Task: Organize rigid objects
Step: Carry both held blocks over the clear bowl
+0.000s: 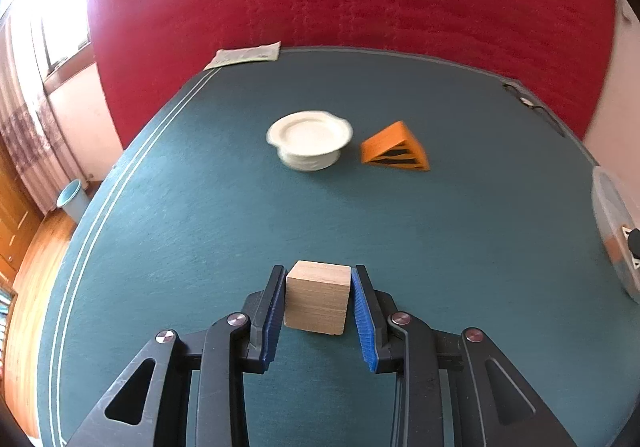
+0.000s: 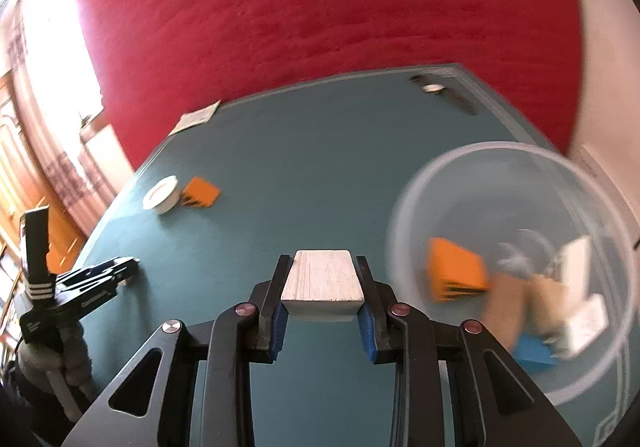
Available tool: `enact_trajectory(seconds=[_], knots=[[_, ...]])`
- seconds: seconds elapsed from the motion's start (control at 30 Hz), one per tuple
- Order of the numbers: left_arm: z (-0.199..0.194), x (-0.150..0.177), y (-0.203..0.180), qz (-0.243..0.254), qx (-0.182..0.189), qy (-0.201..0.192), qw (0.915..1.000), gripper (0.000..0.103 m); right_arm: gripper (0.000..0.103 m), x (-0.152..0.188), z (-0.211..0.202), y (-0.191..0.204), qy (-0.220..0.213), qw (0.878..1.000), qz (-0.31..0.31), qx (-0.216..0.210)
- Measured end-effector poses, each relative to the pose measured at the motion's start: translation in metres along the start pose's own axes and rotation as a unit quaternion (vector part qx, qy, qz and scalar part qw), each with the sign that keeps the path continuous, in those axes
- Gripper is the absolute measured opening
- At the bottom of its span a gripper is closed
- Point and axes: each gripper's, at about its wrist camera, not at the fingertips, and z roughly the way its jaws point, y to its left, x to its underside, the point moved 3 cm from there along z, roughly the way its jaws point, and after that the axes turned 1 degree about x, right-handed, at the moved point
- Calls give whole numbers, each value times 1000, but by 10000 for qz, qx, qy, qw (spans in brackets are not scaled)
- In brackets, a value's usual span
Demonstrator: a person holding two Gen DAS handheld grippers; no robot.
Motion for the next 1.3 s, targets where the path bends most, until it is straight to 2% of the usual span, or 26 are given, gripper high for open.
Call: enact_trajectory(seconds=[0.3, 0.6, 0.67, 0.83, 1.1, 1.3], knots=[[-18, -9, -41, 313, 179, -238, 9991, 34, 30, -7, -37, -71, -455, 9956, 490, 659], [-30, -13, -81, 607, 322, -356, 9970, 34, 32, -9, -60, -138, -830, 9813, 983, 1430], [-32, -14, -90, 662, 353, -378, 9965, 34, 33, -6, -59, -149, -799, 9793, 1079, 1515], [-36, -15, -117, 875, 549, -428, 9937, 34, 34, -2, -54, -162, -704, 9790, 1142, 1534], [-44, -17, -157, 1146, 951, -467, 9877, 34, 34, 0, -59, -162, -862, 9766, 1081, 1647], [-50, -14, -185, 1400, 1272, -459, 9809, 34, 34, 4, -54, -163, -724, 9778, 1040, 1671]])
